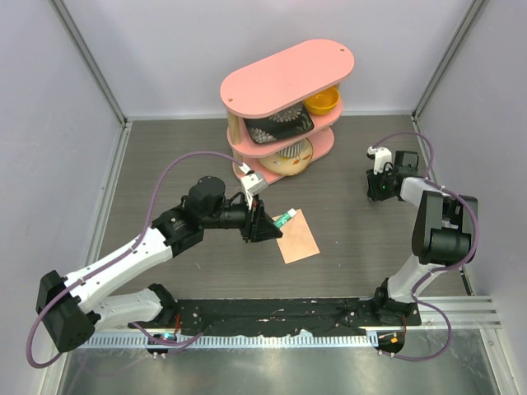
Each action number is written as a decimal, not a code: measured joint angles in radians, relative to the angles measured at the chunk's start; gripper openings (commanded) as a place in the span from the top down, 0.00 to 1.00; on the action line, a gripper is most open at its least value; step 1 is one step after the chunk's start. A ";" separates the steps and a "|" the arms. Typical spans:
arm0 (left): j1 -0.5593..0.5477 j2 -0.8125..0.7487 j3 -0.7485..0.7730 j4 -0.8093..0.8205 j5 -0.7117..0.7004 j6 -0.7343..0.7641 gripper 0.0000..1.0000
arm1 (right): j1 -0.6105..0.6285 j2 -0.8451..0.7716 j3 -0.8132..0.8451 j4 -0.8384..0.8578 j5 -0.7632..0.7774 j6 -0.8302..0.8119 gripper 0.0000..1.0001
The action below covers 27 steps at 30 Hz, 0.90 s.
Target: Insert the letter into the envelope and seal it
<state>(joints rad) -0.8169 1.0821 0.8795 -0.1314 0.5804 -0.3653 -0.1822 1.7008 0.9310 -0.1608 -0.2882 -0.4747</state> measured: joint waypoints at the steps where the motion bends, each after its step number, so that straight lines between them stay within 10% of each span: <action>1: 0.001 0.000 0.000 0.000 0.001 -0.002 1.00 | 0.000 0.000 0.000 0.000 -0.001 -0.001 0.99; 8: 0.002 -0.013 -0.010 0.001 0.009 -0.014 1.00 | 0.002 -0.028 0.058 -0.127 -0.074 0.024 0.99; 16: 0.004 -0.166 -0.032 -0.027 0.012 0.177 1.00 | 0.041 -0.300 0.372 -0.335 -0.519 0.293 0.99; 27: 0.006 -0.206 -0.002 -0.070 -0.047 0.508 1.00 | 0.317 -0.523 0.251 0.285 -0.881 1.165 0.99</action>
<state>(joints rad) -0.8112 0.8764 0.8772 -0.2016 0.5335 0.1429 0.1345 1.1782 1.1824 0.1246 -1.1694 0.6899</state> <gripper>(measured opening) 0.268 0.304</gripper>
